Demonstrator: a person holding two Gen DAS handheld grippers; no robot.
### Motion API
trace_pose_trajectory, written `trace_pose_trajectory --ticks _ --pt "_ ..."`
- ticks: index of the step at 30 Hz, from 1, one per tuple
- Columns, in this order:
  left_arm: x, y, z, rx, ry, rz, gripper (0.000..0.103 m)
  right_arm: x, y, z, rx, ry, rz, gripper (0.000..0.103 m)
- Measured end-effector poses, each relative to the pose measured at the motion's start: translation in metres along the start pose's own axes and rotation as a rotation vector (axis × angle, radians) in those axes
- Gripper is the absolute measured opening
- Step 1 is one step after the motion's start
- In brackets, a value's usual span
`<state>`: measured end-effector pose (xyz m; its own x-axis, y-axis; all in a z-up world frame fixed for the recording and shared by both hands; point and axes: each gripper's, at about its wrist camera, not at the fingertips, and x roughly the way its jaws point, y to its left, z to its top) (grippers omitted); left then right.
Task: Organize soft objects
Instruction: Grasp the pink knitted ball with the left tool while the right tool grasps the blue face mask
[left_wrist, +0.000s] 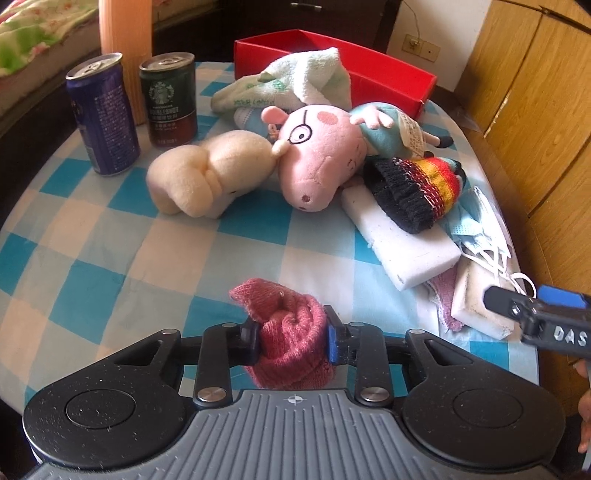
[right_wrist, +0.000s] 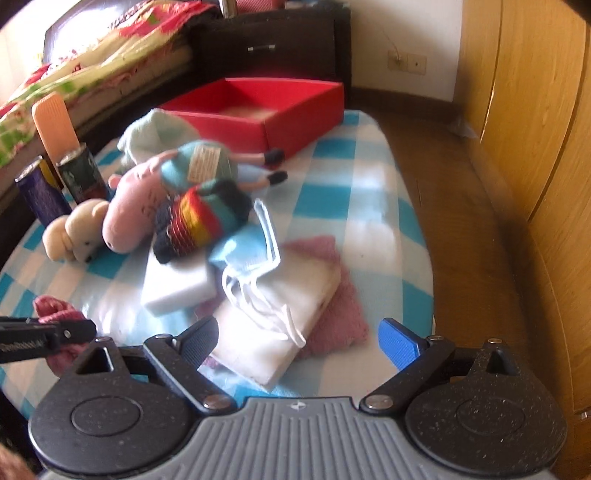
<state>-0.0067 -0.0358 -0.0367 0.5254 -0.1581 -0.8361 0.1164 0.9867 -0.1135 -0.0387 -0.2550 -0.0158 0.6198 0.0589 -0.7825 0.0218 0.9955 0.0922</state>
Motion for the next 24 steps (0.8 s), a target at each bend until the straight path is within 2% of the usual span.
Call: trace_pose_trajectory --ticks 2,4,7,9,13,16,18,19,24 --pt "0.001 -0.001 0.0 0.006 0.006 -0.011 0.033 0.006 0.002 0.003 0.003 0.004 0.001 0.068" --pt "0.002 -0.002 0.0 0.003 0.018 -0.031 0.033 0.017 0.004 0.007 0.018 0.025 -0.011 0.067" --pt "0.0 -0.002 0.001 0.01 0.01 -0.042 0.034 0.026 -0.002 0.014 0.126 0.09 0.066 0.067" --pt "-0.003 -0.001 0.002 0.013 -0.004 -0.046 0.034 0.024 -0.006 0.021 0.149 0.096 0.053 0.067" --pt "-0.004 0.0 0.004 0.014 -0.005 -0.059 0.034 0.008 -0.003 0.034 0.091 -0.009 -0.002 0.068" --pt "-0.003 0.0 0.004 0.01 0.006 -0.073 0.035 0.027 0.006 0.045 0.01 0.028 -0.012 0.067" --pt "-0.003 0.0 0.003 0.016 0.004 -0.073 0.036 0.037 0.005 0.05 0.024 0.063 0.023 0.056" --pt "-0.003 0.001 0.003 0.014 0.003 -0.07 0.036 0.04 0.005 0.051 0.021 0.07 0.029 0.054" --pt "-0.002 0.005 0.003 -0.016 0.018 -0.082 0.037 0.041 0.009 0.059 -0.032 0.032 0.049 0.037"
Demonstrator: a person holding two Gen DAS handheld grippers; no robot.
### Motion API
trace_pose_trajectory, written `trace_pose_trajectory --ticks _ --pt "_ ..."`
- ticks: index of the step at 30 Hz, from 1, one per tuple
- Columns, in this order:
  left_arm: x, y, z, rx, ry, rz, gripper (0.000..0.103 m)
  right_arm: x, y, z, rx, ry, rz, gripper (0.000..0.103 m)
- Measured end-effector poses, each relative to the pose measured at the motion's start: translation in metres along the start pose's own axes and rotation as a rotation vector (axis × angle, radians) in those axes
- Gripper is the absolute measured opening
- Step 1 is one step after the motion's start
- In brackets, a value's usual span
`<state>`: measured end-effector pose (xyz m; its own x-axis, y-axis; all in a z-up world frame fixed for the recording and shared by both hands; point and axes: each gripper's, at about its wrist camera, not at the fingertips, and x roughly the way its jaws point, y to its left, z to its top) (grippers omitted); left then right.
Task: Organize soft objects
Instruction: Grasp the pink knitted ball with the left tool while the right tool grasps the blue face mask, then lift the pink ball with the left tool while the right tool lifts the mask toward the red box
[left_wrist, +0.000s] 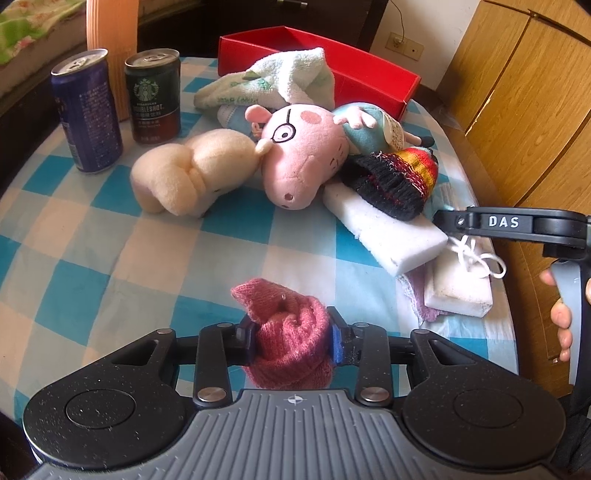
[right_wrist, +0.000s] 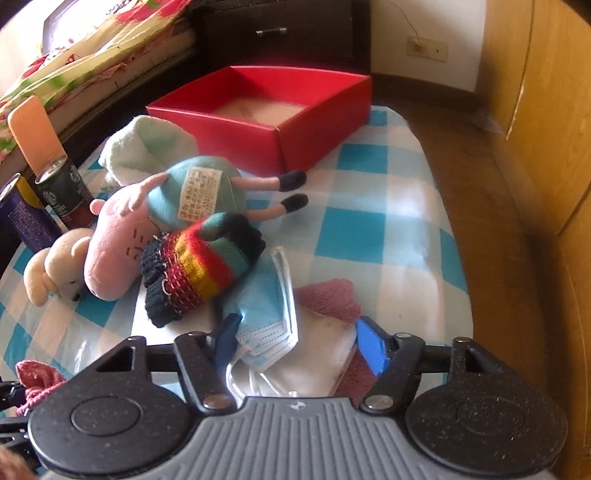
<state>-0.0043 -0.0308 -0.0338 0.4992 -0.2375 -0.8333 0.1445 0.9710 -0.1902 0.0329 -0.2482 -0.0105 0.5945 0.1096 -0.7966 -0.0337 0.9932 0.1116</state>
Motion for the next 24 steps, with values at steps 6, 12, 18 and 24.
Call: trace_pose_trajectory --ticks 6,12,18,24 --pt "-0.001 -0.004 0.0 0.009 -0.001 -0.011 0.038 -0.01 -0.008 0.009 -0.03 -0.009 0.031 0.015" --pt "-0.003 -0.001 0.001 -0.004 0.0 -0.021 0.038 -0.024 0.0 0.006 -0.112 -0.011 0.046 0.026" --pt "-0.004 -0.002 0.001 0.0 0.0 -0.034 0.038 -0.042 0.022 -0.008 -0.392 -0.092 -0.099 0.06" --pt "0.001 -0.003 0.0 -0.001 0.013 -0.031 0.038 -0.013 0.038 -0.003 -0.506 -0.04 0.026 0.028"
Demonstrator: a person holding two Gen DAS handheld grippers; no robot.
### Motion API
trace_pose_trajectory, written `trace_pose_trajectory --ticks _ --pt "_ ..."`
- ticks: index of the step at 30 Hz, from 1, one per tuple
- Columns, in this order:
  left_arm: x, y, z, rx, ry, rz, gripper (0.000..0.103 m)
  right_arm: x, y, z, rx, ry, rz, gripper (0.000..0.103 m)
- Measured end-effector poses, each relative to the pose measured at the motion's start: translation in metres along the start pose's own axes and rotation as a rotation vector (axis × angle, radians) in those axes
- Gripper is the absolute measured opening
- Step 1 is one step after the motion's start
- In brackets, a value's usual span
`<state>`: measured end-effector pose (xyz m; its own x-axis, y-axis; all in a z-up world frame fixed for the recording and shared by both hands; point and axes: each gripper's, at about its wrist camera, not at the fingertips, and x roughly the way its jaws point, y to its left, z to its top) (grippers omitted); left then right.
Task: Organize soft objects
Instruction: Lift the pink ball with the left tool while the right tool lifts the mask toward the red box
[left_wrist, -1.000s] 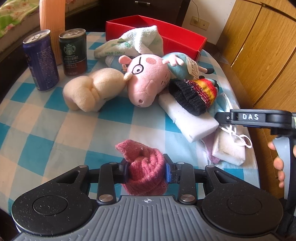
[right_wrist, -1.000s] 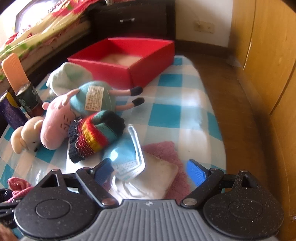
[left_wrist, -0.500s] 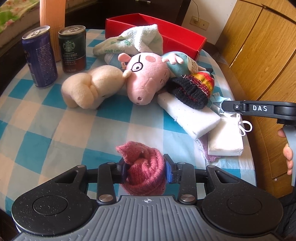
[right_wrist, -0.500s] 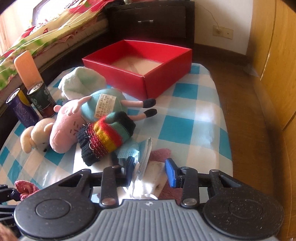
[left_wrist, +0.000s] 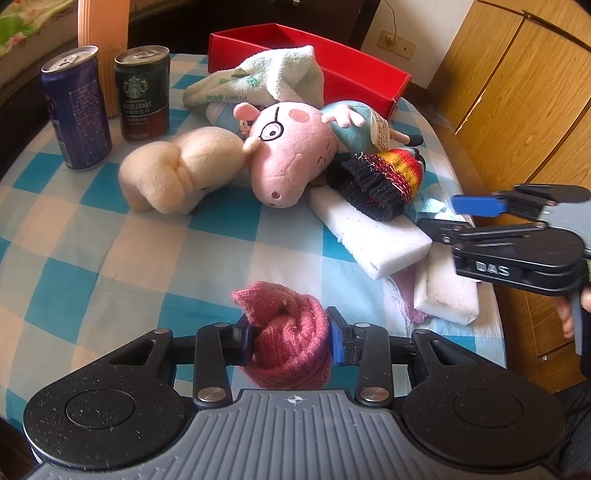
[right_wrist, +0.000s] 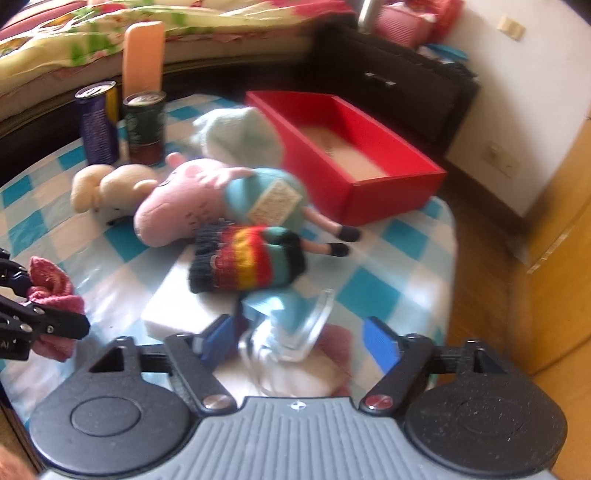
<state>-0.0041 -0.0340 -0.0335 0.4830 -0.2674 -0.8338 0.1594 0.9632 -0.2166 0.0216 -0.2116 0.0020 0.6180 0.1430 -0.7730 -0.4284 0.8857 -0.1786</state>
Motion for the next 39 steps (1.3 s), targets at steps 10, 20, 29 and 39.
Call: trace_pose_trajectory --ticks 10,20,29,39 --pt "0.0 -0.002 0.001 0.004 0.002 -0.017 0.039 0.001 -0.019 0.002 0.132 0.018 0.069 0.0" --pt "-0.008 0.005 0.005 -0.076 0.001 -0.078 0.038 -0.036 -0.049 0.0 0.466 -0.038 0.293 0.0" --pt "-0.027 0.018 0.012 -0.155 -0.052 -0.115 0.034 -0.063 -0.065 -0.008 0.677 -0.108 0.481 0.0" --pt "-0.065 0.013 0.041 -0.189 -0.189 -0.151 0.034 -0.094 -0.08 0.0 0.758 -0.242 0.557 0.0"
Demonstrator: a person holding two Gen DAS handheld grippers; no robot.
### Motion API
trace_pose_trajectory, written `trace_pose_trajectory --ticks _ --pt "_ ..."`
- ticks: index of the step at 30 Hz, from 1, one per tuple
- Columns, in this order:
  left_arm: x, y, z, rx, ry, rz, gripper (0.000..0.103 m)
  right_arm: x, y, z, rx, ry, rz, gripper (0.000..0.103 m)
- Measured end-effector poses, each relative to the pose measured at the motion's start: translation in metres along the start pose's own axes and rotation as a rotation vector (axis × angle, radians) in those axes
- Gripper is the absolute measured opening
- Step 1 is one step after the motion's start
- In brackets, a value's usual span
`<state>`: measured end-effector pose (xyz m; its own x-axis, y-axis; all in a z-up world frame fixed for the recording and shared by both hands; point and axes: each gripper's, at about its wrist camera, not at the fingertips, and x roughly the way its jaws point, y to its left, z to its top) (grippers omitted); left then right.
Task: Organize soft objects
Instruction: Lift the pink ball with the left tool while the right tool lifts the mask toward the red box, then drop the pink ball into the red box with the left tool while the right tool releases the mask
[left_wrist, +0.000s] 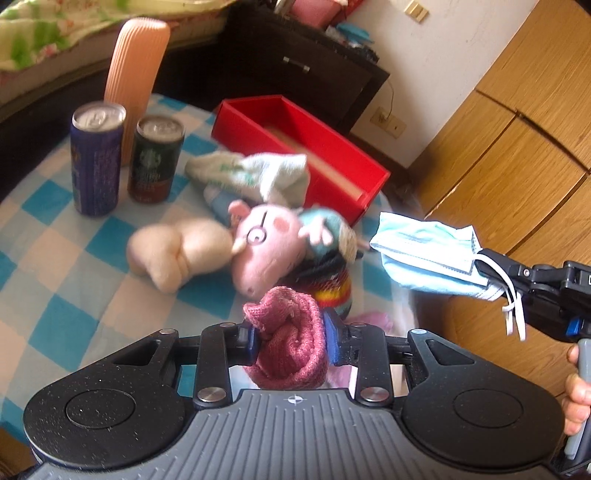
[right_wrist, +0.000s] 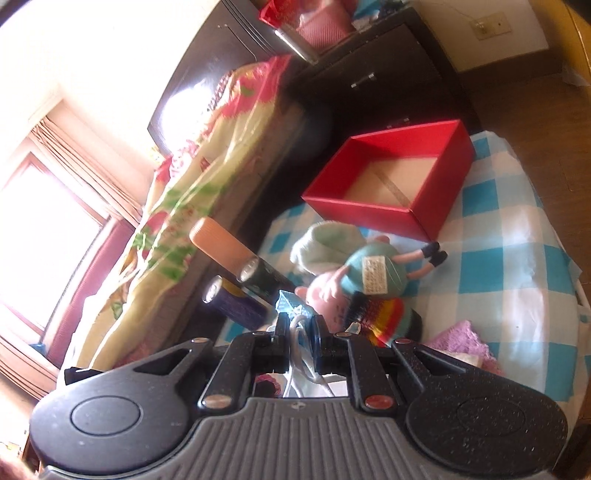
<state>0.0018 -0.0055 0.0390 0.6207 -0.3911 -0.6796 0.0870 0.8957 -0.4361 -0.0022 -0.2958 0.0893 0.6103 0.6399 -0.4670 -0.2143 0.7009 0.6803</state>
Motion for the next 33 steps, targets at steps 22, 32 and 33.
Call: trace_pose_trajectory --ticks 22,32,33 --pt "-0.005 -0.076 0.113 0.127 -0.254 -0.027 0.034 -0.011 0.052 0.073 -0.1 -0.21 0.058 0.0" --pt "0.023 -0.101 0.162 0.199 -0.284 0.047 0.034 0.006 0.067 0.115 -0.186 -0.247 -0.023 0.0" --pt "0.028 -0.104 0.166 0.209 -0.282 0.053 0.034 0.01 0.067 0.12 -0.191 -0.245 -0.03 0.0"
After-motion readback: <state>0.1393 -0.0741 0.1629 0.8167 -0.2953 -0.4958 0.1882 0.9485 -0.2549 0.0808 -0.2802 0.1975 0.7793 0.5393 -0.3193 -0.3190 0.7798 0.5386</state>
